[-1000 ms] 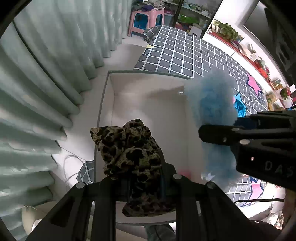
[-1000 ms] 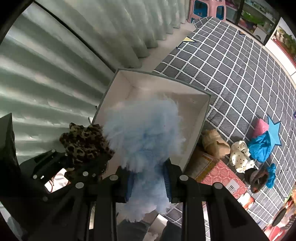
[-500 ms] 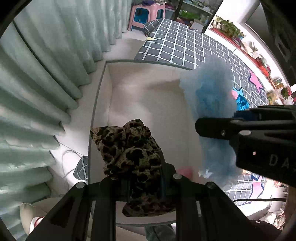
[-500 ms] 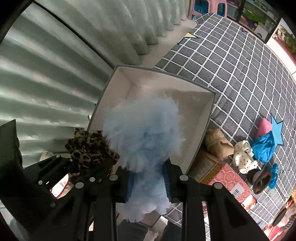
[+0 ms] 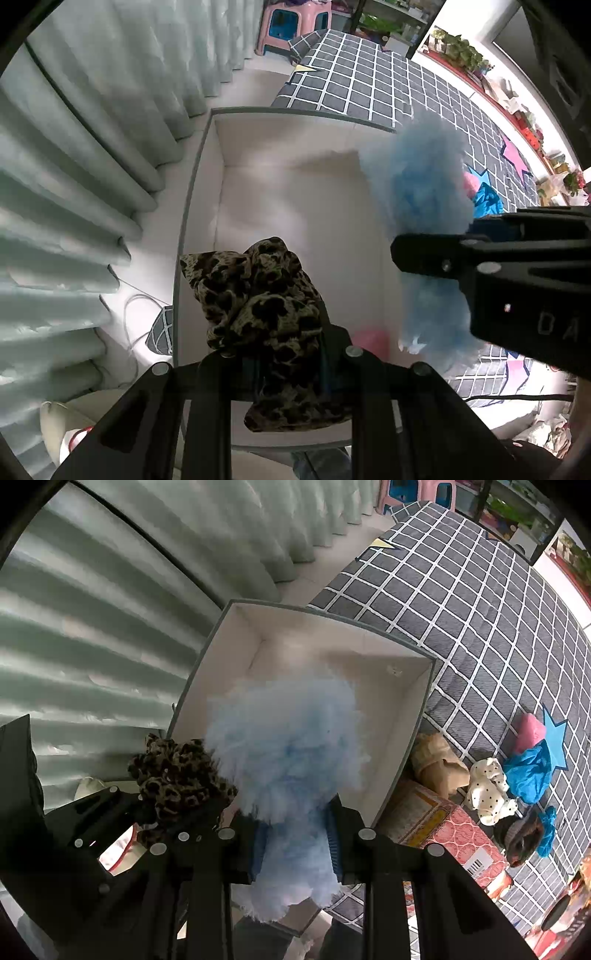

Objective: Organize soft objects
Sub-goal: 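Hold both items above the open white box, then open left gripper to drop leopard fabric while right gripper releases blue toy into box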

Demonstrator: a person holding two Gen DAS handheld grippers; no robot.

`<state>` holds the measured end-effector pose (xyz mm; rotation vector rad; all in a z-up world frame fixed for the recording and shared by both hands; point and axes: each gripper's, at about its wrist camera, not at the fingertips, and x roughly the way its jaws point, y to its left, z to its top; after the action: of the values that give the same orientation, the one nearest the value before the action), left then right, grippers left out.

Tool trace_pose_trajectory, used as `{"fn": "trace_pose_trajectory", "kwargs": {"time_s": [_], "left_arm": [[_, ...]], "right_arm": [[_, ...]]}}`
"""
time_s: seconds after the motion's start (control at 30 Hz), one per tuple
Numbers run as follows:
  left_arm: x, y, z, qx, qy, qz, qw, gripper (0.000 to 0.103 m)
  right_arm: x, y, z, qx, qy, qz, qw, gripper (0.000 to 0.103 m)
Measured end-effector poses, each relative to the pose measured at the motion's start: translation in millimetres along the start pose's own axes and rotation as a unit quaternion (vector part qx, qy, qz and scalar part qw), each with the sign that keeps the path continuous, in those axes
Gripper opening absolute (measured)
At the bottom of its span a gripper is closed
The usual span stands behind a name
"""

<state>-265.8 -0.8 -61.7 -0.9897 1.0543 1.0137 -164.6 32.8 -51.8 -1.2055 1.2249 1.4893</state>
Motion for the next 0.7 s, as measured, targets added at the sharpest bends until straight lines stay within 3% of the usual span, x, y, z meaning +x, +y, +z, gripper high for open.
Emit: {"fn": "trace_pose_trajectory", "kwargs": {"time_s": [0.2,0.3,0.33,0.47,0.53,0.57,0.6,0.67,0.7], "left_arm": [[2.8,-1.7,-0.2,0.004,0.003,0.001,1.0000,0.025],[1.5,-2.7,-0.8,0.008,-0.003,0.003,1.0000,0.032],[0.4,-3.4,-0.9,0.010,-0.006,0.001,0.9999,0.038],[-3.9,-5.3,0.0,0.012,-0.017,0.002,0.9998,0.081],[-5.4,-6.4,0.3,0.013,-0.020,0.006,0.9997,0.081],[-4.8,-6.8,0.8,0.014,-0.018,0.009,0.9997,0.082],[-3.9,-7.2,1.0,0.015,-0.016,0.011,0.9997,0.083],[-3.7,-6.6,1.8,0.011,-0.018,0.008,0.9997,0.089],[-4.8,-5.6,2.2,0.008,-0.020,0.005,0.9998,0.093]], "right_arm": [[2.3,0.2,0.5,0.002,0.003,-0.001,1.000,0.029],[2.8,-0.2,1.6,0.003,0.004,-0.001,1.000,0.029],[2.7,-0.2,1.9,0.003,0.003,-0.001,1.000,0.029],[2.2,-0.2,3.3,0.000,0.003,0.003,1.000,0.030],[0.7,-0.2,4.2,-0.002,0.001,-0.002,1.000,0.032],[0.2,-0.7,4.2,-0.001,0.000,-0.003,1.000,0.038],[-0.5,-1.1,4.8,-0.001,-0.002,-0.004,1.000,0.057],[-3.3,-2.5,5.7,0.002,-0.007,-0.008,1.000,0.079],[-5.3,-3.5,6.1,0.002,-0.012,-0.012,1.000,0.080]]}}
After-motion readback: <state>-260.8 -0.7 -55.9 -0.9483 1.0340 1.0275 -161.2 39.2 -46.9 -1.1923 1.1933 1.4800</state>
